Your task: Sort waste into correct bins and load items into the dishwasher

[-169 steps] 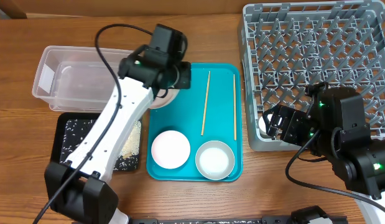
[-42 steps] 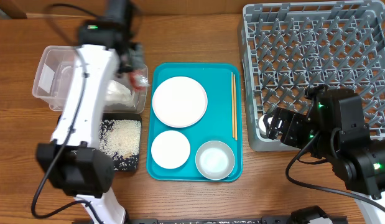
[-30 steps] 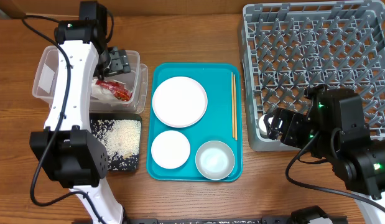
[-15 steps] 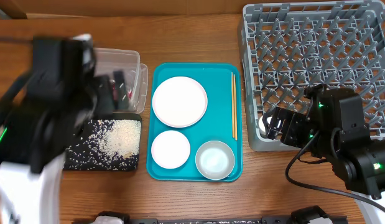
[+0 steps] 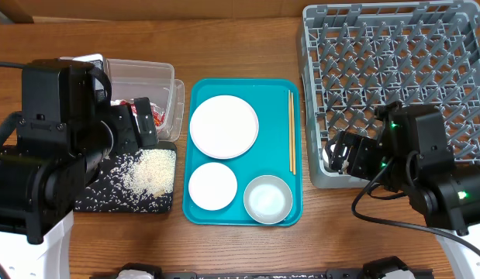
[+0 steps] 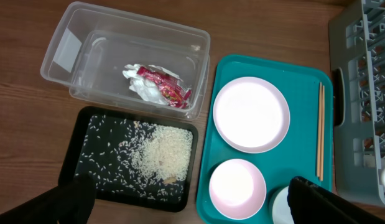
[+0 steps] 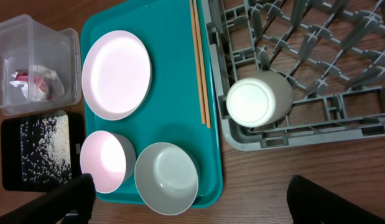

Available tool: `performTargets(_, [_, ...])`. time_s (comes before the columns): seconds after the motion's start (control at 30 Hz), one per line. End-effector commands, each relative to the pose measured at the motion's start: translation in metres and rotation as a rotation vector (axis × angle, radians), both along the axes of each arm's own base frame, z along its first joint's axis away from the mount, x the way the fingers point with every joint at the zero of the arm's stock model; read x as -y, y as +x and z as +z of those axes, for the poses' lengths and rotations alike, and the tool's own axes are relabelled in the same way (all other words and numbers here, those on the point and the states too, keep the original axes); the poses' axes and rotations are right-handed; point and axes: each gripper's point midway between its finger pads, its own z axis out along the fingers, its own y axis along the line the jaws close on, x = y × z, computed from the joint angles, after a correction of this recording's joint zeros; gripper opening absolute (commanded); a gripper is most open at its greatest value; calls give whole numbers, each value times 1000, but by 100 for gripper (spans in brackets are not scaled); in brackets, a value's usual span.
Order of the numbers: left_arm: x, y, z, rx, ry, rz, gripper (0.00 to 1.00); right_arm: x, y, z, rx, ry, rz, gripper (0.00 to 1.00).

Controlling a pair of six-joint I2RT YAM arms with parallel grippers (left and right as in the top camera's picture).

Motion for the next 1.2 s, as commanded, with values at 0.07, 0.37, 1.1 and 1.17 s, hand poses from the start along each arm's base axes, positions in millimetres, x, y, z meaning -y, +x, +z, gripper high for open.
performTargets(0.07, [4, 3, -3, -10, -12, -7, 100, 1, 2, 0, 6, 1, -2, 100])
performTargets(0.37, [1, -22, 20, 139, 31, -39, 100, 1, 2, 0, 6, 1, -2, 100])
performTargets(1.1, [31, -24, -125, 822, -2, -277, 100, 1, 1, 0, 5, 1, -2, 100])
performTargets(1.17, [31, -26, -140, 842, -4, -277, 100, 1, 2, 0, 6, 1, -2, 100])
